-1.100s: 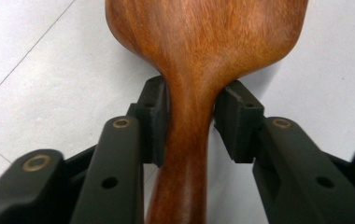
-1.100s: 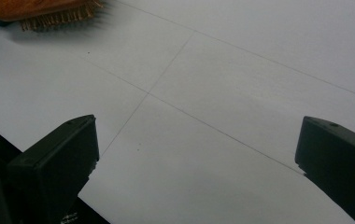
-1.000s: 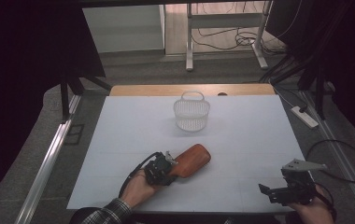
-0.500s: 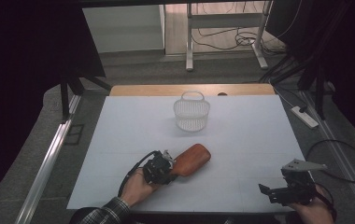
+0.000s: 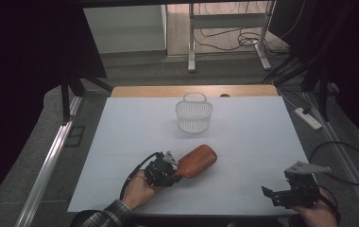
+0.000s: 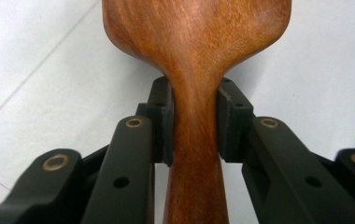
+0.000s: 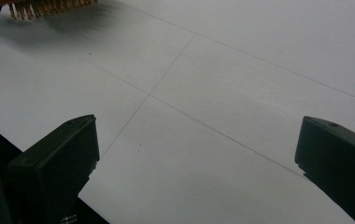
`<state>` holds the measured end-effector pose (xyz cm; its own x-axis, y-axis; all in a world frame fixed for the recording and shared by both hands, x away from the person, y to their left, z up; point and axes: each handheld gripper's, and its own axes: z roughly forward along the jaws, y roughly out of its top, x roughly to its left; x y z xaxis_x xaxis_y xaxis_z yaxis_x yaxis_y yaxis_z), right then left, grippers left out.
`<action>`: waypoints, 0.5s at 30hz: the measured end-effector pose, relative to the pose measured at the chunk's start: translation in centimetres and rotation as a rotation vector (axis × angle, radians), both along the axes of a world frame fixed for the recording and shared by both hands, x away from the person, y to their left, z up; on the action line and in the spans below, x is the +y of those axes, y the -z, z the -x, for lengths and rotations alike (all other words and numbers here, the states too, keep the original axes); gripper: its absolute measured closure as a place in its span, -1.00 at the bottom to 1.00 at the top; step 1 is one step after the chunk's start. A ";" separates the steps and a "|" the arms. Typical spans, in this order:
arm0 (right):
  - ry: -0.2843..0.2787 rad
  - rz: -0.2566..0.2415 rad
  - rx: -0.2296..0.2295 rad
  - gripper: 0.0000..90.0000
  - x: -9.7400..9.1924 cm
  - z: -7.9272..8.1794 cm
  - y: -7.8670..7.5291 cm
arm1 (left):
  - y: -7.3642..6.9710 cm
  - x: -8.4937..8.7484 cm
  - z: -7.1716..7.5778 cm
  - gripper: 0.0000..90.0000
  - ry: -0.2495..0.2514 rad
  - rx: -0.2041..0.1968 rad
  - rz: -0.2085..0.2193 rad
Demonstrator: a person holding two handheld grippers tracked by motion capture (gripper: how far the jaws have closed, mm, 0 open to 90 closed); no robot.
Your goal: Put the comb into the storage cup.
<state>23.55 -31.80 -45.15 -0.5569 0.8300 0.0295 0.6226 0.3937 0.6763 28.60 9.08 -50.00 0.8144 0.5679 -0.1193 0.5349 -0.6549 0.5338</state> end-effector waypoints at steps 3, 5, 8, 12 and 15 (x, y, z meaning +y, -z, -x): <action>-0.003 0.001 -0.005 -1.00 0.0 0.1 0.0 | -0.4 0.2 0.0 0.57 0.003 -0.009 0.018; -0.009 0.003 -0.012 -1.00 0.1 0.1 -0.1 | -0.6 0.4 0.1 0.57 -0.002 -0.016 0.034; -0.015 0.006 -0.024 -1.00 0.1 0.3 -0.1 | -1.0 0.5 0.2 0.57 -0.008 -0.032 0.051; -0.025 -0.001 -0.028 -1.00 0.2 0.4 -0.2 | -1.3 0.7 0.2 0.57 -0.012 -0.050 0.073; -0.032 -0.003 -0.031 -1.00 0.3 0.4 -0.2 | -1.7 0.9 0.4 0.57 -0.007 -0.067 0.088</action>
